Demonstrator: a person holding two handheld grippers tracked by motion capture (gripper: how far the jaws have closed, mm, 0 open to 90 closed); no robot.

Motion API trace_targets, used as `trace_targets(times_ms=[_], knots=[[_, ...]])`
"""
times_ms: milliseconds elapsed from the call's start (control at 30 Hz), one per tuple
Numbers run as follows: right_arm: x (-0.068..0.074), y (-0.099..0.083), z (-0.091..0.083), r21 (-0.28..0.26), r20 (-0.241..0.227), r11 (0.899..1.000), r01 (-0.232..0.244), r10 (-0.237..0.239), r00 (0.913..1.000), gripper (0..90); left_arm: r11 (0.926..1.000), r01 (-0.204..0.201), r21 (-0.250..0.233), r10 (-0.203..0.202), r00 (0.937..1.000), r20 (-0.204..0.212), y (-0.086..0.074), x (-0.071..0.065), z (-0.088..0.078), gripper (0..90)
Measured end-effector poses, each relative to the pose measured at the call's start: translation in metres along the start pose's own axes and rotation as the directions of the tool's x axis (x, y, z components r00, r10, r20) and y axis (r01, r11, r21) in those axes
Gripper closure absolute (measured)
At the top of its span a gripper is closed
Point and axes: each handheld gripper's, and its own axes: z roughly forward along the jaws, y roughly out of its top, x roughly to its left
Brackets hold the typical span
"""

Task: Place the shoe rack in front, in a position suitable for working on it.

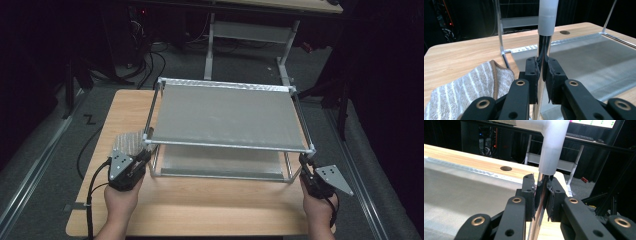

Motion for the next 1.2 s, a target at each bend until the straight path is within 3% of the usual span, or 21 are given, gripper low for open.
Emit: trace_targets(times_ms=[300, 533, 667, 767, 867, 933, 1067, 1133, 1200], knots=[[0.004, -0.002, -0.009, -0.006, -0.009, 1.0, -0.011, 0.011, 0.9999, 79.5, 0.9999, 0.012, 0.01, -0.011, 0.9999, -0.007, 0.005, 0.008, 0.012, 80.2], [0.011, -0.005, -0.021, -0.018, -0.027, 1.0, -0.017, 0.016, 0.9995, 79.6, 1.0, -0.003, 0.003, 0.003, 1.0, 0.005, -0.001, 0.011, -0.005, 80.0], [0.014, -0.003, -0.02, -0.012, -0.028, 1.0, -0.013, 0.013, 0.9995, 79.2, 0.9998, 0.016, -0.013, -0.016, 0.9998, 0.009, -0.002, 0.017, -0.013, 63.0], [0.015, -0.004, -0.022, -0.008, -0.022, 1.0, -0.007, 0.007, 0.9997, 79.3, 0.9999, 0.002, -0.012, -0.002, 0.9994, -0.034, -0.011, 0.028, -0.025, 56.1], [0.016, -0.004, -0.024, -0.005, -0.025, 1.0, -0.009, 0.009, 0.9997, 79.3, 0.9985, 0.012, 0.053, -0.006, 0.9952, -0.098, -0.024, 0.049, -0.024, 51.7], [0.017, -0.004, -0.024, -0.008, -0.025, 1.0, -0.011, 0.011, 0.9996, 79.3, 0.9944, 0.063, 0.085, -0.052, 0.9906, -0.127, -0.033, 0.065, -0.02, 49.0], [0.018, -0.005, -0.026, -0.011, -0.025, 1.0, -0.018, 0.018, 0.9995, 79.4, 0.9834, 0.111, 0.143, -0.093, 0.9872, -0.13, -0.044, 0.08, -0.005, 43.4], [0.018, -0.005, -0.026, -0.01, -0.027, 1.0, -0.018, 0.018, 0.9995, 79.4, 0.9776, 0.107, 0.181, -0.085, 0.9882, -0.128, -0.047, 0.081, 0.007, 41.1], [0.019, -0.005, -0.027, -0.009, -0.028, 1.0, -0.016, 0.016, 0.9995, 79.4, 0.9661, 0.085, 0.244, -0.049, 0.9874, -0.15, -0.048, 0.081, 0.019, 39.8]])
